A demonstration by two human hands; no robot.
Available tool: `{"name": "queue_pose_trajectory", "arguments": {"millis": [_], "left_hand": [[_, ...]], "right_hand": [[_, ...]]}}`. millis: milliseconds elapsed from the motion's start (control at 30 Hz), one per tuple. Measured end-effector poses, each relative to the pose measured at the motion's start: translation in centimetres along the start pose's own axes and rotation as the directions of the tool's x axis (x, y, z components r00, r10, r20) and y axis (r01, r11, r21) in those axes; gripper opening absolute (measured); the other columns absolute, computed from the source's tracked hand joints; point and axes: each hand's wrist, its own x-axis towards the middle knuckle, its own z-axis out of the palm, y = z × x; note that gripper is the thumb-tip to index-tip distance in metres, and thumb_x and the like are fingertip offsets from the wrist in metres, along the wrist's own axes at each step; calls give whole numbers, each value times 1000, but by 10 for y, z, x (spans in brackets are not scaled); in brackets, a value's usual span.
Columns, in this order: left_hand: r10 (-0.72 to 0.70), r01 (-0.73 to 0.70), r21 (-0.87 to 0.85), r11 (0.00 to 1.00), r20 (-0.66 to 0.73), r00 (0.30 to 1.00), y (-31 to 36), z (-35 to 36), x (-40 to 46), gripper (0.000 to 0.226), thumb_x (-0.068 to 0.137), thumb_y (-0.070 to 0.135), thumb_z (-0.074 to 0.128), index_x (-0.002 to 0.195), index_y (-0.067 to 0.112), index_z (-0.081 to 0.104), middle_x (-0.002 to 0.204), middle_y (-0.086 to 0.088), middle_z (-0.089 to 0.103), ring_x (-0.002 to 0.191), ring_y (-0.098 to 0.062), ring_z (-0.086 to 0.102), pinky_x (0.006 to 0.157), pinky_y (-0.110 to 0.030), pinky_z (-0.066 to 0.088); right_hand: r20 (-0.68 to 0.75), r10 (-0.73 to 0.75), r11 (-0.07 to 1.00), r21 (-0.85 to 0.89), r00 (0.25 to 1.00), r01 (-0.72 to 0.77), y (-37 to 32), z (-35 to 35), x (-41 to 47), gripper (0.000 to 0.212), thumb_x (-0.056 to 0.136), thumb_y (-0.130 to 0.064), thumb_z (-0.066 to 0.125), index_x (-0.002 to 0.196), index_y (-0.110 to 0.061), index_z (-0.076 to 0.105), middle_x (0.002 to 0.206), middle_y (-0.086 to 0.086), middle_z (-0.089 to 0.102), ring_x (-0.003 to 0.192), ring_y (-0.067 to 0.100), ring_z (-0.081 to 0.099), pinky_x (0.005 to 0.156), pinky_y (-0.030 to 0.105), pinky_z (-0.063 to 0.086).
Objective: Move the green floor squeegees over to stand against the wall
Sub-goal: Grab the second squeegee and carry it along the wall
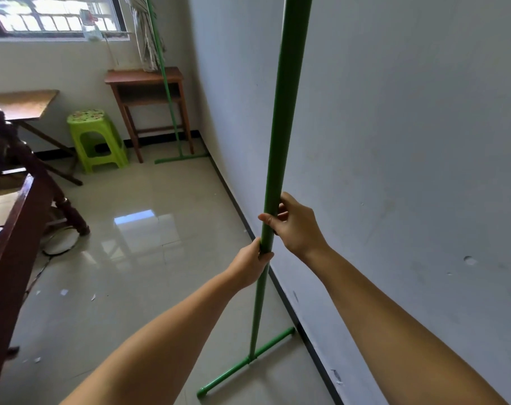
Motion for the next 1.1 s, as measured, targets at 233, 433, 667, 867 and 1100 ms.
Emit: {"name": "queue_pose_trajectory", "arguments": {"millis": [233, 433, 667, 867, 1100], "left_hand": [[37, -40, 46, 998, 59, 998, -7, 7, -20, 20, 89, 19, 49, 108, 12, 51, 106, -13, 62, 96, -25, 60, 92, -40, 51], [54, -58, 38, 998, 87, 995, -3, 22, -28, 25, 90, 21, 48, 114, 12, 50, 110, -14, 62, 100, -27, 60, 93, -43, 51], [31, -35, 34, 999, 93, 995, 5, 22, -26, 26, 90, 19, 48, 115, 11, 49, 111, -14, 61, 101, -28, 60, 93, -41, 51], [33, -34, 19, 999, 78, 996, 3, 24, -31, 25, 90, 19, 48, 114, 11, 49, 110, -15, 61, 100, -27, 60, 92, -41, 52], [27, -29, 28, 999, 71, 997, 3, 25, -32, 25, 90, 18, 49, 113, 9, 48, 109, -15, 61, 99, -26, 61, 90, -39, 53]], "right_hand": [[-29, -57, 996, -76, 998, 54, -4, -4, -30, 35, 79, -28, 63, 105, -7, 54, 102, 12, 68, 92, 24, 66, 77, 19, 47], [-55, -20, 997, -72, 998, 16, 3, -13, -44, 33, 80, -29, 63, 103, -8, 54, 100, 10, 67, 82, 13, 59, 68, 7, 42], [-17, 26, 998, -56, 1000, -27, 1, -20, -39, 33, 80, -27, 63, 106, -9, 53, 103, 10, 67, 89, 21, 64, 73, 14, 45], [-7, 48, 998, -35, 999, -48, -2, -20, -43, 34, 81, -26, 62, 108, -9, 52, 104, 10, 66, 90, 20, 63, 74, 19, 48], [17, 85, 996, -40, 996, -85, -1, -20, -45, 35, 82, -28, 60, 111, -12, 48, 110, 9, 64, 99, 24, 63, 74, 17, 44]]}}
